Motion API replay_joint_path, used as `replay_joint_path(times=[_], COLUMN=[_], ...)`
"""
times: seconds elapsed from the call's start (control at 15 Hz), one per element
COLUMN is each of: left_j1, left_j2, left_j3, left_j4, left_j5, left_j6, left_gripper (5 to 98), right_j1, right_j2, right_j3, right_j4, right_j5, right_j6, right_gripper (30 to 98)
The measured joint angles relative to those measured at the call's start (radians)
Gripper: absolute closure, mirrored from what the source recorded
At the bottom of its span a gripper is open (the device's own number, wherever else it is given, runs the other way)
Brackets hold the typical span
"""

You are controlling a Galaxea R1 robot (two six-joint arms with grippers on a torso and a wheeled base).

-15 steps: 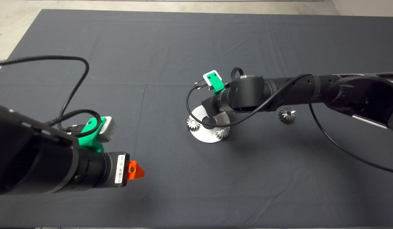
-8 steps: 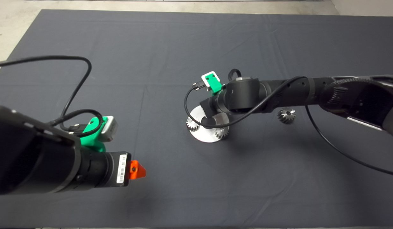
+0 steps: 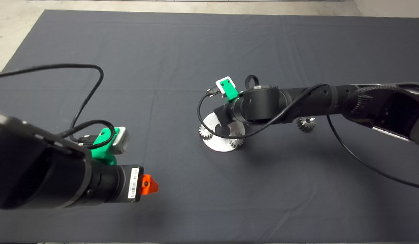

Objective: Remove an incorrectly installed larger gear and replace it with the correct smaller gear

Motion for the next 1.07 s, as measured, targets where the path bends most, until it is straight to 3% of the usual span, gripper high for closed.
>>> replay_joint_path(times=[0.2, 0.8, 1.07], left_j1=[0.0, 0.0, 0.0], left_j2=[0.005, 0.005, 0.005], left_j3=[0.0, -0.004, -0.006], left_j4=[0.0, 0.0, 0.001], left_j5=[0.0, 0.0, 0.0], left_j6=[0.0, 0.0, 0.0], left_gripper=[14.4, 14.4, 14.4], right_j1=[-0.004, 0.001, 0.004], right_j2=[-0.008, -0.021, -0.028], right_j3=[0.025, 0.048, 0.049], right_j4=[0.001, 0.003, 0.003], right_j5=[-0.01, -0.002, 0.002], right_j6=[0.002, 0.003, 0.003], right_gripper=[90.5, 84.3, 75.1])
